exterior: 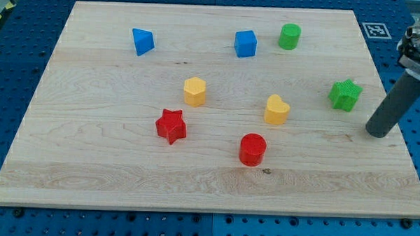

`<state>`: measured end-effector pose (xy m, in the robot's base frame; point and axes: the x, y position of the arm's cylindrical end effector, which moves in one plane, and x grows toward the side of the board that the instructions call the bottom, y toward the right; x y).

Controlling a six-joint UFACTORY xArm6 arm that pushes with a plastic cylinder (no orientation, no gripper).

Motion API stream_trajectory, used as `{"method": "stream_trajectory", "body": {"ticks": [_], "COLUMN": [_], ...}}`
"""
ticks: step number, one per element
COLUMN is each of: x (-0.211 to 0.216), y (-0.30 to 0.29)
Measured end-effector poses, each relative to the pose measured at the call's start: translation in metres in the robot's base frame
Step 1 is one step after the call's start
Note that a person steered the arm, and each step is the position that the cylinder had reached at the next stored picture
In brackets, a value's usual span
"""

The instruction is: Move the red circle to the bottom left

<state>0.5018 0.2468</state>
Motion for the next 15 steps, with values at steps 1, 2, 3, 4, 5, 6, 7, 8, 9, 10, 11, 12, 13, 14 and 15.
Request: {"method": "stream_trajectory", "body": {"ticks": [1, 2, 3, 4, 5, 6, 7, 8, 9, 10, 11, 12, 13, 14, 15], "x": [0.001, 0.002, 0.002, 0.002, 0.008, 0.008, 0.008, 0.008, 0.008, 0.010, 0.014, 0.015, 0.016, 0.031, 0.032], "y": [-0.017, -0.028, -0.032, -0.034, -0.057, -0.060, -0.061, -0.078, -0.087, -0.094, -0.112, -0.134, -0.137, -0.134, -0.150]}}
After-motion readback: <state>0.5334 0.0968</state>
